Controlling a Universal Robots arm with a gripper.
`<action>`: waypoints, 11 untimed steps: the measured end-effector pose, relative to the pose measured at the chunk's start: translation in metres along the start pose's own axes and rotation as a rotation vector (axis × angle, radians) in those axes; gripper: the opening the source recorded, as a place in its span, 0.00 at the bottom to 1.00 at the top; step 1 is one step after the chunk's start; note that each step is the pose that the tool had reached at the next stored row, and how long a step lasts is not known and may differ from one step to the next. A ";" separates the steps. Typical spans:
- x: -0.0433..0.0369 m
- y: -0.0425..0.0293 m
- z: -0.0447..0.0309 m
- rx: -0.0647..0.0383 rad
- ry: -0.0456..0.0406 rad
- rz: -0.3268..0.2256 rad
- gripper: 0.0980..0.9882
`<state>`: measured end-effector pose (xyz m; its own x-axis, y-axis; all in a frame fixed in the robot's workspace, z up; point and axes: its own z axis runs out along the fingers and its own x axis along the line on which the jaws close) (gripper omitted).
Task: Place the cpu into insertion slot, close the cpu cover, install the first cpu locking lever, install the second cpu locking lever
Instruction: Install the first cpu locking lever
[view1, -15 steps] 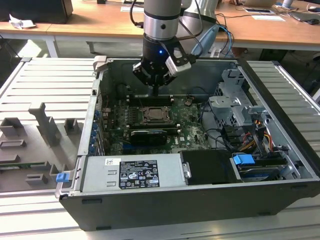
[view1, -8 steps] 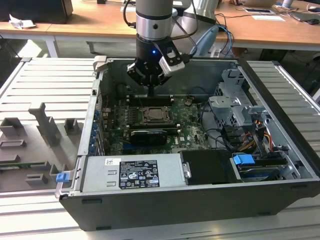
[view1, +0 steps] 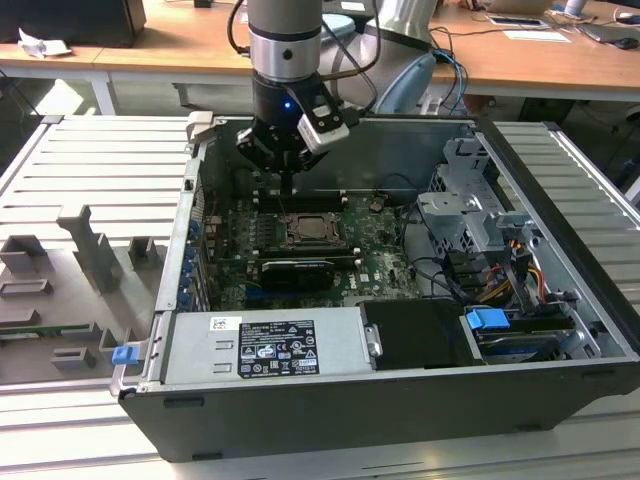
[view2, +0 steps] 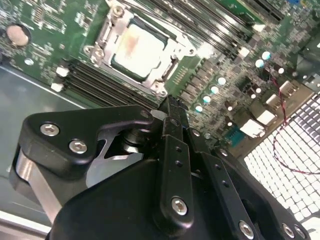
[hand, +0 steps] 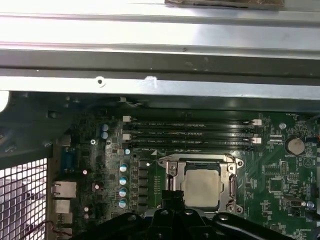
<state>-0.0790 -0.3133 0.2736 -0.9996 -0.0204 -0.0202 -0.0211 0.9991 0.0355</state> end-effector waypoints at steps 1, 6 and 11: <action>0.0026 0.0001 0.0008 -0.001 -0.0003 -0.001 0.01; 0.0195 0.0004 0.0051 -0.005 -0.0008 -0.008 0.01; 0.0262 0.0026 0.0079 -0.005 -0.0007 -0.010 0.01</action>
<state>-0.1051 -0.3110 0.2652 -0.9993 -0.0300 -0.0213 -0.0308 0.9987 0.0404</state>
